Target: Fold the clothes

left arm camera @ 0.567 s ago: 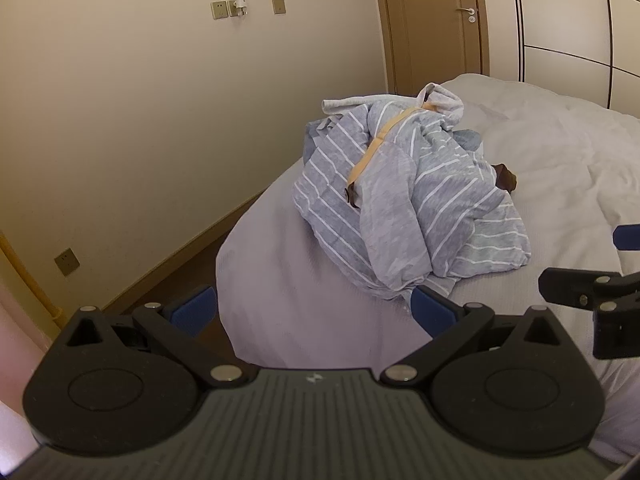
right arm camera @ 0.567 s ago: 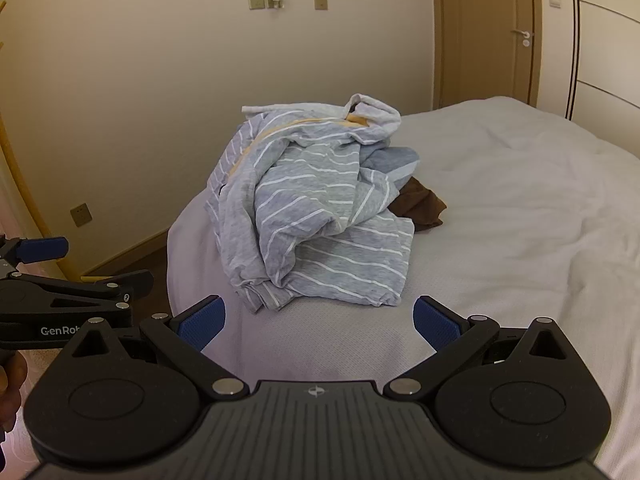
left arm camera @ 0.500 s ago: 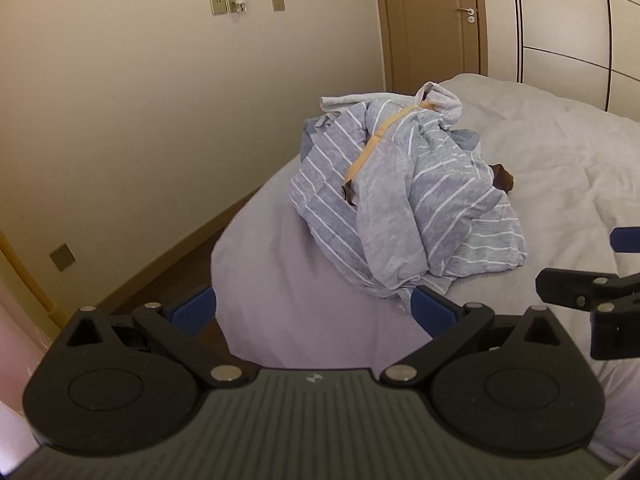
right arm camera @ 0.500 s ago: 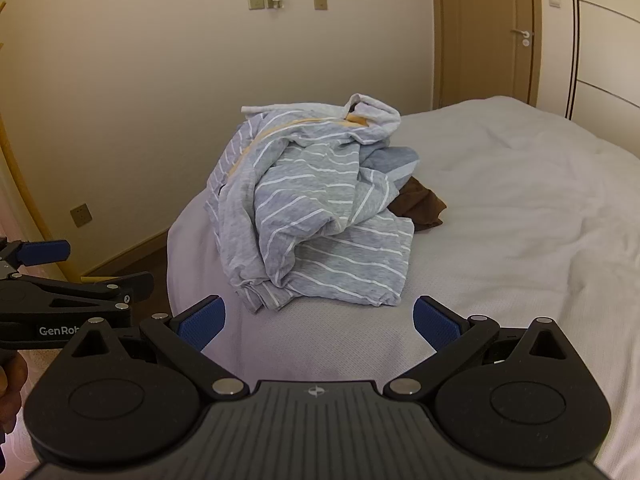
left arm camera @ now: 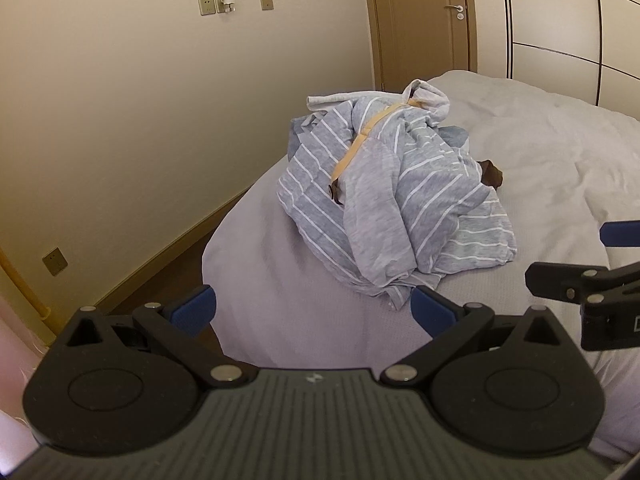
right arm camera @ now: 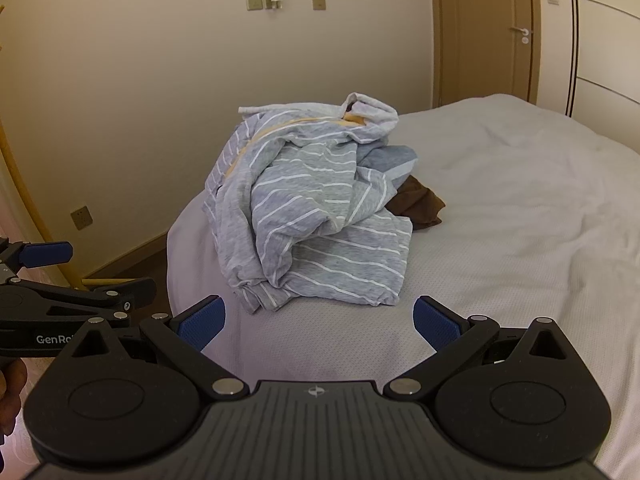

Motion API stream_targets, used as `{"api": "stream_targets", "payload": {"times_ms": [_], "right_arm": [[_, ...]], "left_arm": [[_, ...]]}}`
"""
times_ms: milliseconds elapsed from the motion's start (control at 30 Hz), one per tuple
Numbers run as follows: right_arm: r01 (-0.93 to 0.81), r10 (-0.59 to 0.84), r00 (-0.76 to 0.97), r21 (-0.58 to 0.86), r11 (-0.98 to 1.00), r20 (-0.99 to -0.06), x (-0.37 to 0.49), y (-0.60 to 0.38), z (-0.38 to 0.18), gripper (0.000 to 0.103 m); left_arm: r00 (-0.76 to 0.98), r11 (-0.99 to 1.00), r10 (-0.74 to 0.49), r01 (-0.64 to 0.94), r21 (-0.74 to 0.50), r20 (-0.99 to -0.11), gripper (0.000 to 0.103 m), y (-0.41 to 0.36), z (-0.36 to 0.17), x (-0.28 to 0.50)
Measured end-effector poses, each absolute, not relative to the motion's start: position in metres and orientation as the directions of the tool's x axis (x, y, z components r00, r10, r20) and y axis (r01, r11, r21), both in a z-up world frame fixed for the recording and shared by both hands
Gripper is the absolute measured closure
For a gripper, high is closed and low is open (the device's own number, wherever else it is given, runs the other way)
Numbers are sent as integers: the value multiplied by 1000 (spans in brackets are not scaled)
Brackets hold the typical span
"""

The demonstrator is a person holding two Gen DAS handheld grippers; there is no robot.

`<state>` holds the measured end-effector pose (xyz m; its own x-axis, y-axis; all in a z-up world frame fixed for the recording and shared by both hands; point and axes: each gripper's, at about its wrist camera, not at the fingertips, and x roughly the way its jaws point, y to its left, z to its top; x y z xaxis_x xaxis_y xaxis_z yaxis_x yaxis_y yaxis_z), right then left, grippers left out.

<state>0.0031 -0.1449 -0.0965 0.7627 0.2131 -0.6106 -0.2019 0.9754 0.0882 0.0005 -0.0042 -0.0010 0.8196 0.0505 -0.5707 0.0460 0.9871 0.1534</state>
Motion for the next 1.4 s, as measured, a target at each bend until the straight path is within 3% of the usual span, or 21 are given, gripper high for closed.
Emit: {"api": "stream_targets", "payload": {"times_ms": [967, 1400], "right_arm": [[-195, 217, 758, 104, 975, -615, 8, -153, -104, 0], [-184, 213, 769, 110, 977, -603, 15, -162, -110, 0]], "left_arm": [[817, 987, 23, 74, 143, -577, 1, -8, -3, 0], [820, 987, -49, 126, 97, -570, 1, -5, -6, 4]]}}
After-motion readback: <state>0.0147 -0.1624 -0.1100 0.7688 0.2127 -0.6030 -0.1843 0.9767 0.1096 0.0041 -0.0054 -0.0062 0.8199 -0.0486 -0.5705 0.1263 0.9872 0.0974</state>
